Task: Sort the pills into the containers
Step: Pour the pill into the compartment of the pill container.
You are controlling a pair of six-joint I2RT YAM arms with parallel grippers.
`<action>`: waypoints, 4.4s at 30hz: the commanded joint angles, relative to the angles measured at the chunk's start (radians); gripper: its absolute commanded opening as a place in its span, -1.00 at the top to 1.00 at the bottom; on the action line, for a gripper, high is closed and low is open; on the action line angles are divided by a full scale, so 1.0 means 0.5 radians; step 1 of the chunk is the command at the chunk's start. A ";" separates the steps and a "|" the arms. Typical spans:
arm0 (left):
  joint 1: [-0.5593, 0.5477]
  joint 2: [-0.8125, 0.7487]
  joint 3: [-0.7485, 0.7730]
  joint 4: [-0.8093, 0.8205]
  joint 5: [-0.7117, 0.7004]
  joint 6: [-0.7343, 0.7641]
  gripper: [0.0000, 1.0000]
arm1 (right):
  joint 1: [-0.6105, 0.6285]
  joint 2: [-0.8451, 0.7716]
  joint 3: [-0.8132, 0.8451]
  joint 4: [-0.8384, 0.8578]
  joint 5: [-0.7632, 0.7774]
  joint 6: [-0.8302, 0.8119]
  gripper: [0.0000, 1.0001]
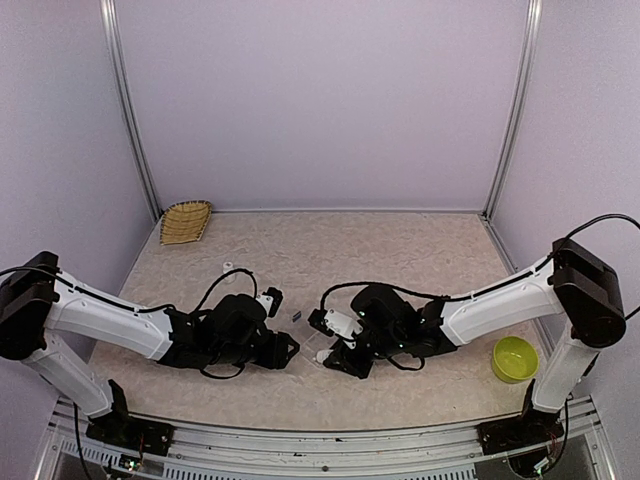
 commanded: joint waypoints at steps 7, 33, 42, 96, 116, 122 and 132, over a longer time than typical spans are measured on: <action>-0.016 -0.011 -0.016 0.040 -0.004 -0.010 -0.16 | 0.033 -0.015 0.091 -0.135 0.057 -0.032 0.65; -0.016 0.005 0.033 0.016 0.002 0.005 -0.17 | 0.036 0.067 0.191 -0.308 0.100 -0.084 0.63; -0.016 0.013 0.029 0.021 0.004 0.001 -0.16 | 0.042 0.058 0.174 -0.269 0.079 -0.084 0.62; -0.016 0.013 -0.028 0.075 0.021 -0.022 -0.17 | 0.048 -0.088 0.015 -0.005 0.077 -0.077 0.58; -0.016 0.012 0.013 0.044 0.014 -0.006 -0.17 | 0.050 -0.007 0.092 -0.066 0.046 -0.097 0.58; -0.016 0.018 0.025 0.033 0.018 0.001 -0.17 | 0.050 0.087 0.167 -0.166 0.059 -0.109 0.58; -0.016 0.019 0.010 0.051 0.019 -0.009 -0.16 | 0.048 0.102 0.301 -0.463 0.128 -0.150 0.58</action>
